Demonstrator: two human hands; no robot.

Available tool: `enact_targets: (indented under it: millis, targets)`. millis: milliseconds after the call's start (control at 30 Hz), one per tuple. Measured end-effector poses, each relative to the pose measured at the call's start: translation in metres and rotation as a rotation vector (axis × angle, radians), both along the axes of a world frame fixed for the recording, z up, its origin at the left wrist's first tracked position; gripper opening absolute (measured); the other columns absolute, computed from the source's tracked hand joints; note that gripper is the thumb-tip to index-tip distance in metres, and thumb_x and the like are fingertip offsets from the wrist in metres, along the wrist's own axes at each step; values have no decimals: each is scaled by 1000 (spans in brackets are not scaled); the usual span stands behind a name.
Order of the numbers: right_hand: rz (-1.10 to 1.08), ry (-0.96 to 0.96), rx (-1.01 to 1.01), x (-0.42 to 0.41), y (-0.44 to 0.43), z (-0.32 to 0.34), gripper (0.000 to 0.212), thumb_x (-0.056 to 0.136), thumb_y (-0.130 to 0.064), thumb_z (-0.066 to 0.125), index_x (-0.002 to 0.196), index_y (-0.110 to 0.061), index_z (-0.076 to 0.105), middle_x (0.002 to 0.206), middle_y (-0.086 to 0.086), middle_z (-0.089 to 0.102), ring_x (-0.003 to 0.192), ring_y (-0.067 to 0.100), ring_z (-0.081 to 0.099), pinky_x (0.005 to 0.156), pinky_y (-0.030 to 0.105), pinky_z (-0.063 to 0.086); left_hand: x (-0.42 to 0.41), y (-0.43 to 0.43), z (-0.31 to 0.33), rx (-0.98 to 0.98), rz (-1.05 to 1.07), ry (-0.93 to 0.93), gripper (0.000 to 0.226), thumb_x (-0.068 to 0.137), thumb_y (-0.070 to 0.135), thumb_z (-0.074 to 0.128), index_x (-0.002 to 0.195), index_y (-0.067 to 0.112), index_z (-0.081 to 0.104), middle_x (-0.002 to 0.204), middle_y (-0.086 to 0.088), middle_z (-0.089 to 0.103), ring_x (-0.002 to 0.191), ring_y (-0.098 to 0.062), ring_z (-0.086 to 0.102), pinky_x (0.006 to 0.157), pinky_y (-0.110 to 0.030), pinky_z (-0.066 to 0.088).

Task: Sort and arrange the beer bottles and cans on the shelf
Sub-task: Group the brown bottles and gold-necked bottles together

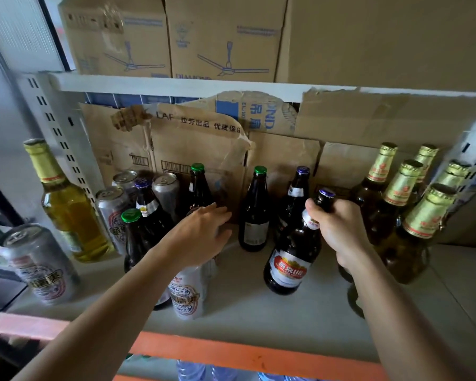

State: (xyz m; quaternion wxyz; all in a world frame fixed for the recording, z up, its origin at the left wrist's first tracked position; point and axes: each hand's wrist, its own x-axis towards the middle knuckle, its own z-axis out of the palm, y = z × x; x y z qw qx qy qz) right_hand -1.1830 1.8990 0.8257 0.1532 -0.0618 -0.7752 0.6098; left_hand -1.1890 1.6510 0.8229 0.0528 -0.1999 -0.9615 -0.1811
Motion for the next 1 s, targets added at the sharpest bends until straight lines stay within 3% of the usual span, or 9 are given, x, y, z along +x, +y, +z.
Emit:
enact_targets:
  millis: [233,433,633,867,1000]
  targets:
    - [9,-40,100,-19,4,-13,8,92,-24,65,94,-18,69,89,3,70,88,18,65,77,35,52,-6,0,-4,0,29,12,48,97,27,49,143,12,43,151,-2,39,145,-11,22,116,-24,17]
    - [19,-31,122,-33,5,-14,10,93,-25,64,98,-18,67,93,3,70,88,16,64,70,30,49,-5,1,-2,3,30,26,46,98,26,49,142,12,45,149,0,43,145,-10,23,116,-24,21]
    - [41,-49,197,-45,4,-16,14,90,-29,65,100,-19,67,93,6,70,89,22,66,85,47,56,-5,1,-1,29,39,20,47,97,28,50,142,14,45,149,1,43,144,-7,23,114,-21,20]
    - [55,-14,244,-45,4,-18,8,92,-27,64,99,-24,64,95,6,69,91,23,65,85,44,54,-6,1,-1,34,39,19,49,96,30,52,142,15,44,150,1,42,144,-6,23,113,-20,20]
    - [60,3,258,-42,3,-21,16,90,-30,66,103,-22,65,97,3,70,91,20,66,84,44,55,-7,2,-1,28,38,19,50,96,32,52,143,16,43,150,2,41,144,-6,22,114,-21,20]
